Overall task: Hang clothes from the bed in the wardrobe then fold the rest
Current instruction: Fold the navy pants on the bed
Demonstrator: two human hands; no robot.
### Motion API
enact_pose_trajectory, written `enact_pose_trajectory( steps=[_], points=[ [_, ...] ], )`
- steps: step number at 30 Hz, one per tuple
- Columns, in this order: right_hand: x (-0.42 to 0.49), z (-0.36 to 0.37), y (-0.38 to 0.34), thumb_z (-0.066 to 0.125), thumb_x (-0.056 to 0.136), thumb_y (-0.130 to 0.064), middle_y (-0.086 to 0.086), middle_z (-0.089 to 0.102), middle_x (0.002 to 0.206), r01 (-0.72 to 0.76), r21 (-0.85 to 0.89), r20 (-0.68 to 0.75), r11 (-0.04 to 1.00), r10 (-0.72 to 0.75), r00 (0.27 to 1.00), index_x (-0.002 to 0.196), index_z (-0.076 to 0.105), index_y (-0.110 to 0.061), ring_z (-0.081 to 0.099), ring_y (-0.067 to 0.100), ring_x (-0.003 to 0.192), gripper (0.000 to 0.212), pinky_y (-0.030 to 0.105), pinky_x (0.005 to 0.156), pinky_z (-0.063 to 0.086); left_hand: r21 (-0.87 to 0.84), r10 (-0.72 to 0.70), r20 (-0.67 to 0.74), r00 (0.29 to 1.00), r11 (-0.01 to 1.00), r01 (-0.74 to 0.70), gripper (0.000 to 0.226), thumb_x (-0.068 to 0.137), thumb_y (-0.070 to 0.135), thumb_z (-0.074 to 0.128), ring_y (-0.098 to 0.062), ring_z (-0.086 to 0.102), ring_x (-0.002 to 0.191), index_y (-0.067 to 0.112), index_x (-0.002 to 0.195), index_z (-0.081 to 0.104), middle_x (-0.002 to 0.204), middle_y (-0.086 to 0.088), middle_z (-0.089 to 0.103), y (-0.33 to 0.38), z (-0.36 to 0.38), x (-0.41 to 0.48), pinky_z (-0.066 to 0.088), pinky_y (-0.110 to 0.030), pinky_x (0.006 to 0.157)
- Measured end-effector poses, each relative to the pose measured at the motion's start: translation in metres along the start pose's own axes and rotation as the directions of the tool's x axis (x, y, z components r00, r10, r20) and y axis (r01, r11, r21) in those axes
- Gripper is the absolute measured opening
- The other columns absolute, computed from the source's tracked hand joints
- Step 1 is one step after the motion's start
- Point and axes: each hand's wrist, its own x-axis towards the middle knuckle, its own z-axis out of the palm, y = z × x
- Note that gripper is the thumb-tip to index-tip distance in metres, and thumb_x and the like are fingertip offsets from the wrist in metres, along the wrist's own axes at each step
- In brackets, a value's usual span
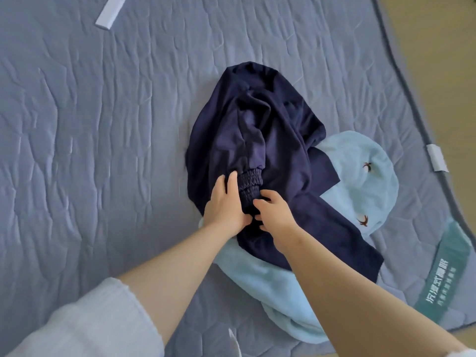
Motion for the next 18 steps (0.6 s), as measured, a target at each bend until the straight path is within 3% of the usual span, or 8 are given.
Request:
enact_pose_trajectory(
  steps=[3, 6, 9, 11, 13, 15, 16, 18],
  points=[
    [0.012, -0.006, 0.015, 0.047, 0.092, -0.013, -0.009, 0.059, 0.091, 0.037, -0.02, -0.026, 0.999, -0.038, 0.999, 0.125, 0.051, -0.022, 0.054, 0.015, 0.088, 0.035, 0.026, 0.079, 0.043, 0.052, 0.035, -0.093, 0.995, 0.998, -0.03, 0.082, 0.082, 0.019, 0.063, -0.026, 0.034, 0.129, 0.022, 0.145, 0.012, 0.147, -0.004, 0.023, 0.0, 0.008, 0.014, 0.039, -0.038, 0.084],
    [0.009, -0.007, 0.021, 0.047, 0.091, -0.013, -0.006, 0.057, 0.096, 0.019, -0.041, -0.029, 0.999, -0.021, 0.999, 0.127, 0.049, -0.024, 0.053, 0.017, 0.089, 0.038, 0.028, 0.08, 0.044, -0.014, -0.025, -0.11, 0.994, 1.0, 0.024, 0.059, 0.087, 0.006, 0.048, -0.027, 0.05, 0.101, 0.024, 0.14, 0.029, 0.129, -0.006, 0.045, -0.005, 0.002, 0.014, 0.038, -0.034, 0.07],
    [-0.005, 0.001, 0.014, 0.047, 0.091, -0.01, -0.005, 0.054, 0.092, 0.016, -0.042, -0.012, 0.999, -0.016, 1.0, 0.137, 0.038, -0.023, 0.05, 0.019, 0.087, 0.048, 0.03, 0.076, 0.042, -0.019, -0.014, -0.064, 0.998, 1.0, 0.012, 0.052, 0.086, 0.001, 0.043, -0.026, 0.05, 0.093, 0.021, 0.134, 0.041, 0.12, -0.008, 0.049, -0.009, -0.017, 0.005, 0.038, -0.033, 0.068],
    [-0.021, 0.008, 0.003, 0.047, 0.092, -0.008, -0.004, 0.051, 0.105, 0.055, -0.058, 0.01, 0.997, -0.054, 0.998, 0.142, 0.03, -0.027, 0.05, 0.017, 0.09, 0.056, 0.026, 0.074, 0.043, -0.054, -0.002, -0.017, 1.0, 0.999, 0.001, 0.048, 0.085, 0.003, 0.044, -0.025, 0.053, 0.089, 0.02, 0.13, 0.045, 0.113, -0.006, 0.052, -0.01, -0.034, -0.008, 0.039, -0.03, 0.065],
    [-0.041, 0.012, -0.011, 0.05, 0.089, -0.005, -0.01, 0.05, 0.11, 0.134, -0.091, 0.032, 0.987, -0.131, 0.991, 0.143, 0.026, -0.03, 0.052, 0.006, 0.089, 0.064, 0.018, 0.074, 0.043, -0.148, -0.003, 0.026, 1.0, 0.989, 0.007, 0.035, 0.085, 0.008, 0.047, -0.019, 0.054, 0.074, 0.021, 0.117, 0.053, 0.097, -0.003, 0.056, -0.008, -0.054, -0.029, 0.038, -0.027, 0.056],
    [-0.066, 0.015, -0.026, 0.055, 0.084, 0.003, -0.019, 0.049, 0.101, 0.226, -0.089, 0.079, 0.97, -0.219, 0.972, 0.139, 0.031, -0.033, 0.052, -0.005, 0.087, 0.07, 0.011, 0.071, 0.042, -0.283, -0.013, 0.096, 0.995, 0.958, 0.039, 0.017, 0.083, 0.012, 0.054, -0.023, 0.057, 0.077, 0.021, 0.097, 0.056, 0.089, -0.004, 0.059, -0.006, -0.076, -0.052, 0.039, -0.027, 0.059],
    [-0.079, 0.017, -0.033, 0.057, 0.08, 0.008, -0.018, 0.052, 0.1, 0.256, -0.05, 0.112, 0.965, -0.25, 0.962, 0.131, 0.037, -0.037, 0.054, -0.002, 0.093, 0.071, 0.012, 0.074, 0.045, -0.348, -0.012, 0.14, 0.99, 0.935, 0.06, 0.012, 0.081, 0.011, 0.056, -0.026, 0.057, 0.082, 0.019, 0.09, 0.056, 0.088, -0.006, 0.06, -0.004, -0.091, -0.062, 0.04, -0.027, 0.062],
    [-0.109, 0.024, -0.047, 0.062, 0.071, 0.015, -0.004, 0.059, 0.109, 0.282, 0.016, 0.206, 0.959, -0.279, 0.938, 0.119, 0.041, -0.038, 0.059, 0.018, 0.108, 0.075, 0.031, 0.087, 0.052, -0.437, -0.012, 0.201, 0.98, 0.894, 0.1, 0.01, 0.077, 0.007, 0.057, -0.026, 0.054, 0.08, 0.014, 0.084, 0.056, 0.084, -0.007, 0.059, -0.003, -0.123, -0.084, 0.039, -0.029, 0.065]
  ],
)
